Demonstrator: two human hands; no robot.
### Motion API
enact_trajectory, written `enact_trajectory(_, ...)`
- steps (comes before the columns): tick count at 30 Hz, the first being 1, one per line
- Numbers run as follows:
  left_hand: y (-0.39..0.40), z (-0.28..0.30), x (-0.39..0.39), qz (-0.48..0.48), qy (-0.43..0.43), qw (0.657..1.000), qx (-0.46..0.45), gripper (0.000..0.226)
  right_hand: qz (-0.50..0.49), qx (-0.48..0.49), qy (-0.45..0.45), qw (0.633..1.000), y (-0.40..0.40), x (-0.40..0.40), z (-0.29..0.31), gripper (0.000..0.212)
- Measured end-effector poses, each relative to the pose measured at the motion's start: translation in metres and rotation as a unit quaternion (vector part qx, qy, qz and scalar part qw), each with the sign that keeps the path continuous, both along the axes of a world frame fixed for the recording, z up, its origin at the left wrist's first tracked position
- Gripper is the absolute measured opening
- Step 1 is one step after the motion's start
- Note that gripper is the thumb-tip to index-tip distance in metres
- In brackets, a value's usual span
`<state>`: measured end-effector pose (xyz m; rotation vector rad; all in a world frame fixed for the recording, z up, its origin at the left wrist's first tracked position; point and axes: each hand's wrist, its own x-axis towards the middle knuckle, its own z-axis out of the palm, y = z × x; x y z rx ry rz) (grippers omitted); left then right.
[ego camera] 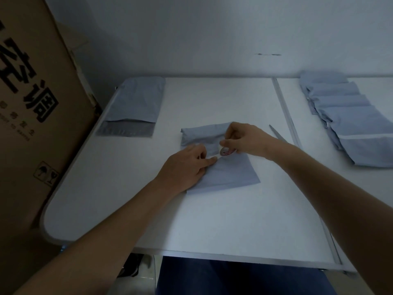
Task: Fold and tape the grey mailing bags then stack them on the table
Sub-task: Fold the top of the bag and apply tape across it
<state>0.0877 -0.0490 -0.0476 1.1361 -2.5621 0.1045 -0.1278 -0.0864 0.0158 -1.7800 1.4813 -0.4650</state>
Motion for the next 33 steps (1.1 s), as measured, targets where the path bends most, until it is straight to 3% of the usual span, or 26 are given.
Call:
enact_trajectory(15,0.001,-0.003,0.000,0.012,-0.012,1.000,-0.022,0.038,0.055,-0.052,0.124,0.989,-0.005,-0.005,0.011,0.035)
enact_trajectory(33,0.004,-0.001,-0.003,0.012,-0.013,1.000,-0.012,0.041,0.055,-0.062,0.161,0.984,-0.005,-0.015,0.012,0.036)
